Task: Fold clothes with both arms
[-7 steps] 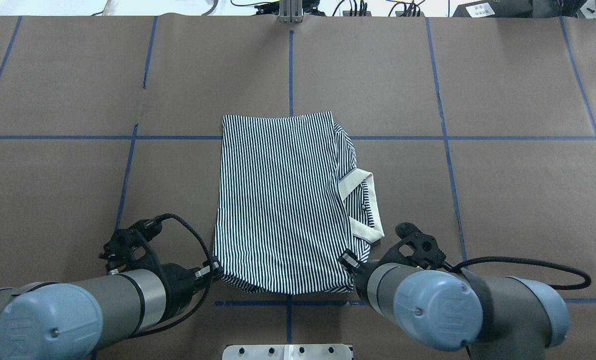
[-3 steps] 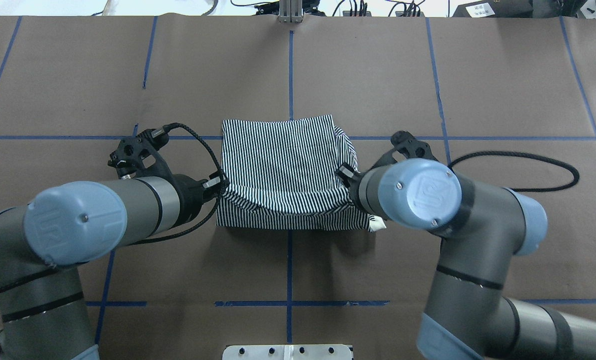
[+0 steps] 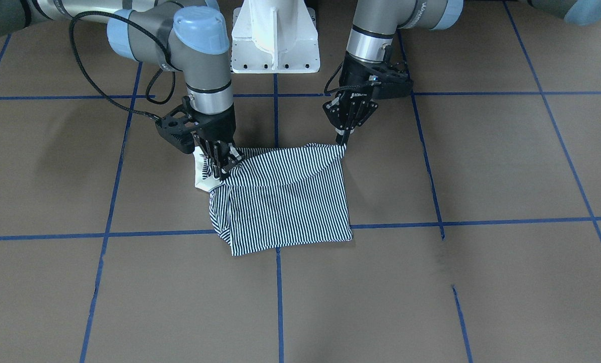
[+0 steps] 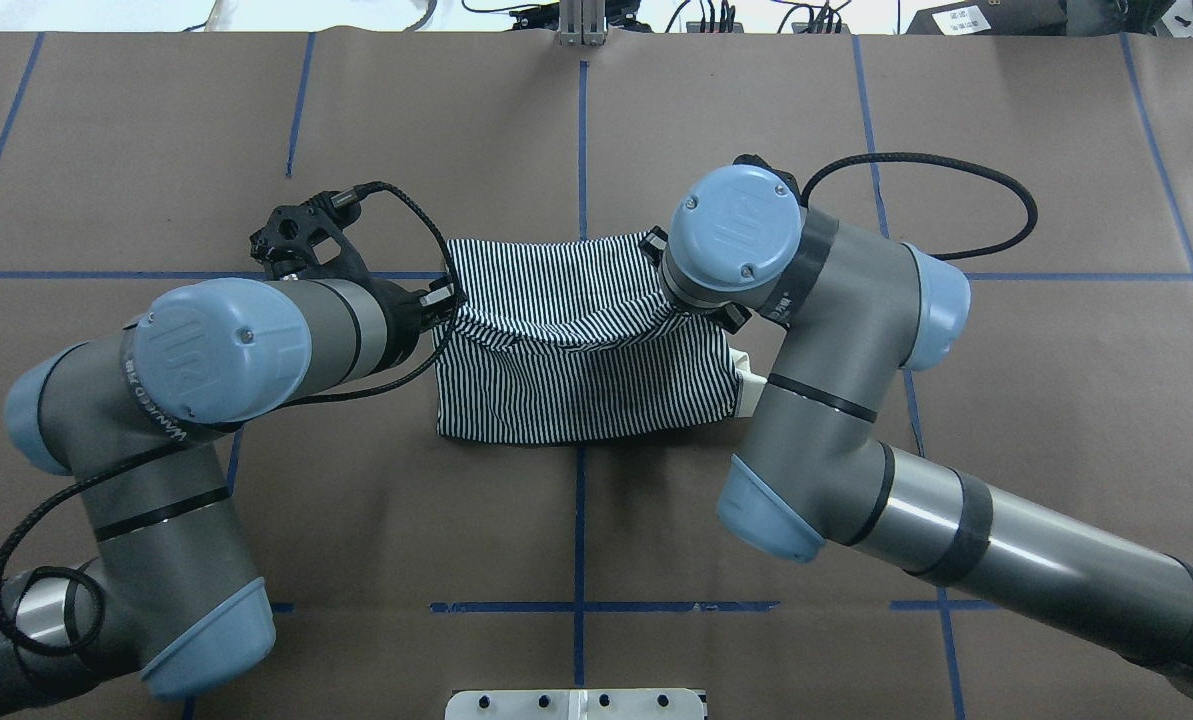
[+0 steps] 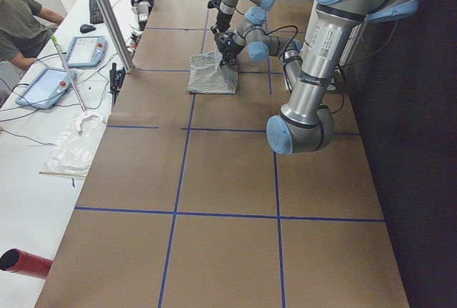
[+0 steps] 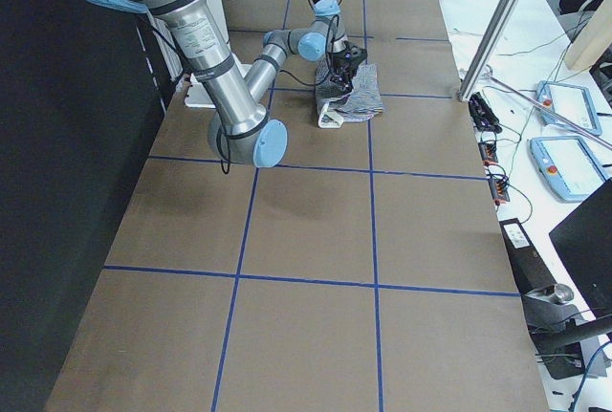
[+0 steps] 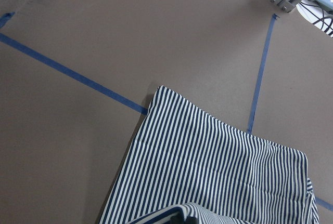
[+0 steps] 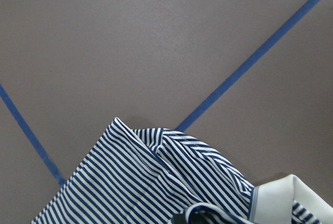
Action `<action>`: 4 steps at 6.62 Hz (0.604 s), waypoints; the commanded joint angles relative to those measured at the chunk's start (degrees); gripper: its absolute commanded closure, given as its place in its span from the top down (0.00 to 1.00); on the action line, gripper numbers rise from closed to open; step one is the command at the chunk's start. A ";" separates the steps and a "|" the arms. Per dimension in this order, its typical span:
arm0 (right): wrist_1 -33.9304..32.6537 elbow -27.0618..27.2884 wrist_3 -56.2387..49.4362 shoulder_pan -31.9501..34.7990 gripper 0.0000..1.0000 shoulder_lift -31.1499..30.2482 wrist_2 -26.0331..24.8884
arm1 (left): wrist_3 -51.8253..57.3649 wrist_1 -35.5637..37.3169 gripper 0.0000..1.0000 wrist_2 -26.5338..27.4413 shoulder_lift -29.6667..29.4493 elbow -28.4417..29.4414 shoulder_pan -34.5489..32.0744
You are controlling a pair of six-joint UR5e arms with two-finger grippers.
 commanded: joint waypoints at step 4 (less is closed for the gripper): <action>21.01 -35.04 -12.77 10.48 0.99 13.95 9.20 | 14.81 -19.58 0.46 -0.09 -12.30 33.52 -11.49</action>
